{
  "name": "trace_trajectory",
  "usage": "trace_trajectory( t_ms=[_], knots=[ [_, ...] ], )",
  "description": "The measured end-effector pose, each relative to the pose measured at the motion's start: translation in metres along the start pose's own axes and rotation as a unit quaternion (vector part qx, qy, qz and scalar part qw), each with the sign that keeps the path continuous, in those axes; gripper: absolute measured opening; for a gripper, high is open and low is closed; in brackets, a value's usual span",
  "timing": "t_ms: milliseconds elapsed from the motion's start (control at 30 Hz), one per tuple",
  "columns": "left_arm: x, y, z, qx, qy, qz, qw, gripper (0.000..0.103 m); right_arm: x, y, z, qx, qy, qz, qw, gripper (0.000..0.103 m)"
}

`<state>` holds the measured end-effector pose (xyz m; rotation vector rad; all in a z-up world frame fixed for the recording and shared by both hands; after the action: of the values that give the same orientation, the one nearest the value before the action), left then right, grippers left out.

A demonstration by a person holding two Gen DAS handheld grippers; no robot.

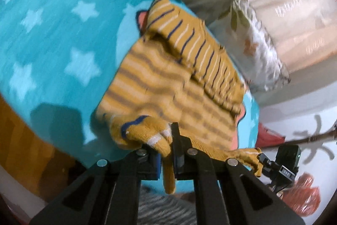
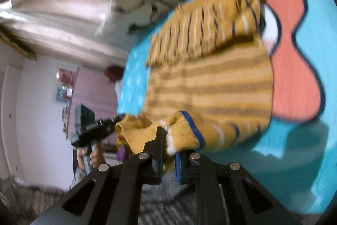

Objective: Fold small clothes

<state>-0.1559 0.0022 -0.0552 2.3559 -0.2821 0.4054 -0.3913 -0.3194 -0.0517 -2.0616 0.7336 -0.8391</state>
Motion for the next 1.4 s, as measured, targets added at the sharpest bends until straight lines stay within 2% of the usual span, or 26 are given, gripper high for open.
trace_trajectory(
  t_ms=[167, 233, 300, 400, 500, 567, 633, 667, 767, 800, 867, 933, 967, 1067, 1133, 1200, 1300, 1400],
  knots=[
    [0.055, 0.037, 0.036, -0.001, 0.025, 0.031, 0.9992, 0.007, 0.061, 0.003, 0.006, -0.007, 0.052, 0.009, 0.999, 0.01],
    [0.081, 0.049, 0.054, -0.006, 0.034, 0.047, 0.9983, 0.007, 0.087, 0.007, 0.014, -0.02, 0.067, 0.012, 0.997, 0.01],
    [0.108, 0.056, 0.079, 0.004, 0.04, 0.055, 0.9977, 0.007, 0.112, 0.015, 0.026, -0.04, 0.078, 0.016, 0.996, 0.01],
    [0.138, 0.056, 0.117, 0.013, 0.029, 0.051, 0.9982, 0.007, 0.142, 0.034, 0.047, -0.07, 0.089, 0.049, 0.992, 0.012],
    [0.153, 0.059, 0.14, 0.017, 0.015, 0.057, 0.9981, 0.007, 0.161, 0.05, 0.068, -0.117, 0.101, 0.063, 0.986, 0.012],
    [0.16, 0.065, 0.148, 0.015, 0.012, 0.064, 0.9978, 0.008, 0.172, 0.062, 0.076, -0.132, 0.103, 0.077, 0.983, 0.012],
    [0.169, 0.069, 0.155, 0.007, 0.011, 0.063, 0.9979, 0.012, 0.181, 0.073, 0.08, -0.125, 0.111, 0.103, 0.981, 0.019],
    [0.174, 0.069, 0.159, 0.004, 0.01, 0.059, 0.9982, 0.018, 0.185, 0.078, 0.08, -0.116, 0.119, 0.118, 0.979, 0.025],
    [0.19, 0.067, 0.167, -0.008, 0.017, 0.033, 0.9993, 0.046, 0.195, 0.094, 0.079, -0.086, 0.135, 0.163, 0.974, 0.029],
    [0.194, 0.065, 0.168, -0.015, 0.02, 0.022, 0.9994, 0.05, 0.197, 0.097, 0.079, -0.079, 0.138, 0.174, 0.972, 0.03],
    [0.202, 0.063, 0.171, -0.029, 0.017, 0.002, 0.9994, 0.054, 0.202, 0.104, 0.079, -0.061, 0.149, 0.201, 0.966, 0.033],
    [0.208, 0.063, 0.169, -0.021, 0.031, 0.005, 0.9993, 0.062, 0.206, 0.109, 0.08, -0.046, 0.164, 0.222, 0.96, 0.042],
    [0.211, 0.065, 0.165, -0.016, 0.039, 0.015, 0.999, 0.066, 0.208, 0.11, 0.077, -0.041, 0.175, 0.229, 0.957, 0.051],
    [0.214, 0.066, 0.158, -0.011, 0.044, 0.029, 0.9985, 0.07, 0.212, 0.112, 0.058, -0.008, 0.206, 0.249, 0.946, 0.054],
    [0.213, 0.066, 0.153, -0.004, 0.046, 0.047, 0.9978, 0.074, 0.214, 0.107, 0.044, -0.024, 0.218, 0.231, 0.948, 0.056],
    [0.207, 0.065, 0.149, 0.007, 0.044, 0.074, 0.9963, 0.078, 0.217, 0.094, 0.042, -0.067, 0.208, 0.183, 0.959, 0.062],
    [0.193, 0.061, 0.16, 0.019, 0.01, 0.112, 0.9935, 0.079, 0.216, 0.071, 0.06, -0.151, 0.155, 0.078, 0.973, 0.065],
    [0.181, 0.059, 0.176, 0.026, -0.023, 0.136, 0.9902, 0.079, 0.211, 0.062, 0.084, -0.225, 0.105, -0.012, 0.968, 0.065]
  ],
)
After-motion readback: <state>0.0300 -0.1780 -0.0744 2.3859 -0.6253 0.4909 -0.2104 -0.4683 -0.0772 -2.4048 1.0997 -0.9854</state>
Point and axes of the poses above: each gripper's, at about its wrist camera, not at the fingertips, and z roughly the way its jaws point, y to its right, x to its top, the point moved 4 cm from there along z, roughly the way its jaws point, and after that the axes turned 8 degrees about y, right-handed, at the moved point
